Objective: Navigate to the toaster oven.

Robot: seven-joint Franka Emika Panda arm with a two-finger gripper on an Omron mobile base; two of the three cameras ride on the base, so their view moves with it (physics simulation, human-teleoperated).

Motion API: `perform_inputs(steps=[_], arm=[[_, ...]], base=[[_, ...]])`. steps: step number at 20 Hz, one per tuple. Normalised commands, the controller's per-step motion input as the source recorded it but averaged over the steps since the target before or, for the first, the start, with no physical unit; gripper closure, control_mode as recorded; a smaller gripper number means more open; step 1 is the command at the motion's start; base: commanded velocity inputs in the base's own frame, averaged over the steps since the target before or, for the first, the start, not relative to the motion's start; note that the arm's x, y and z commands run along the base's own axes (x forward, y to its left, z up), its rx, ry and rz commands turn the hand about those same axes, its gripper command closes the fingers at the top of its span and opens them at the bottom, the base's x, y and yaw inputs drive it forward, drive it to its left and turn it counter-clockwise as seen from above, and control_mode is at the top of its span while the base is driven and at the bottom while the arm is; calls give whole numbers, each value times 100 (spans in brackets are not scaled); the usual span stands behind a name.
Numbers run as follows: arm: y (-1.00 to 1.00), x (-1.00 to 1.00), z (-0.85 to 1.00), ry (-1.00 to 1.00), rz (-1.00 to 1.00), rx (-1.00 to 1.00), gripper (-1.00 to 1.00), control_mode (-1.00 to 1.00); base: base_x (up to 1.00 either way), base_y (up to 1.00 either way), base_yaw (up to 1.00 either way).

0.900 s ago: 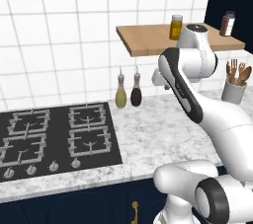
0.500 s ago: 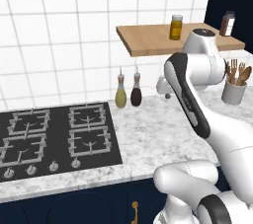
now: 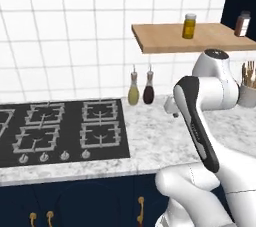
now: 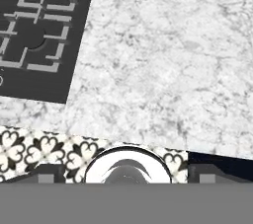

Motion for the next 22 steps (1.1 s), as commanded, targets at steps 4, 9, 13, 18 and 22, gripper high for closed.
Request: perform_inputs(steps=[4, 9, 13, 18, 22], arm=[[0, 0, 0, 0, 0, 0, -100, 100], [0, 0, 0, 0, 0, 0, -100, 100], [0, 0, 0, 0, 0, 0, -100, 100], [0, 0, 0, 0, 0, 0, -100, 100], [0, 0, 0, 0, 0, 0, -100, 100]], base=[[-13, 22, 71], [0, 33, 83], [3, 38, 77], [19, 38, 73], [32, 37, 67]])
